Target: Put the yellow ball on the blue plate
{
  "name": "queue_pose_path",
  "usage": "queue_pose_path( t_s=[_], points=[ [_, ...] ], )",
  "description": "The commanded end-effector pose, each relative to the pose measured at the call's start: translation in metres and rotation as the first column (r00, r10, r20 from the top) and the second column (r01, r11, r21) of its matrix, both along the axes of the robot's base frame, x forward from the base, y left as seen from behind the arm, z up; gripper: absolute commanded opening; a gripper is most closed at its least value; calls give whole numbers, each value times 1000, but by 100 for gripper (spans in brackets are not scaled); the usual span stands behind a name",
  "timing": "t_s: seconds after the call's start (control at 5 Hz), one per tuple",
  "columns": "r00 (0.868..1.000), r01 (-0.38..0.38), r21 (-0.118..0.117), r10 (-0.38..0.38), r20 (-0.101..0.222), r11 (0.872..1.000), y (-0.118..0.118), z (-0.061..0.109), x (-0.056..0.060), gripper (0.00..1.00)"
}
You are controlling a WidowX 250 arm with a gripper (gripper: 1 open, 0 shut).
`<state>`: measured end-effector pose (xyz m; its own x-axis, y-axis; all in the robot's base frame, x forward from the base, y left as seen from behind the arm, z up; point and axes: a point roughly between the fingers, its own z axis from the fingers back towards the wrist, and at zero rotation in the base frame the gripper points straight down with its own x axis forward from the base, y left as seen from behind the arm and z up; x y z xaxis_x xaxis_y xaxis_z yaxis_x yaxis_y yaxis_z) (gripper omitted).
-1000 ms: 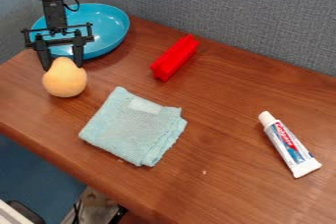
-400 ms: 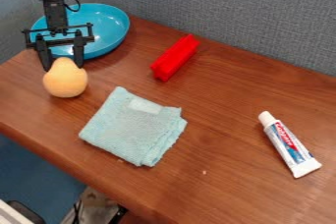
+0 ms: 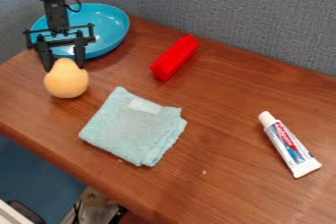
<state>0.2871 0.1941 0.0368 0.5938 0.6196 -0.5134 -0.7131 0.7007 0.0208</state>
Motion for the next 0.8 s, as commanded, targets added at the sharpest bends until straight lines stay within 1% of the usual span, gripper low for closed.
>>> queue_pose_path(
  t_s=[0.0, 0.6],
  points=[
    [998, 54, -39, -54, 10, 998, -23, -1, 9, 0],
    [998, 63, -48, -62, 10, 997, -26, -1, 9, 0]
  ],
)
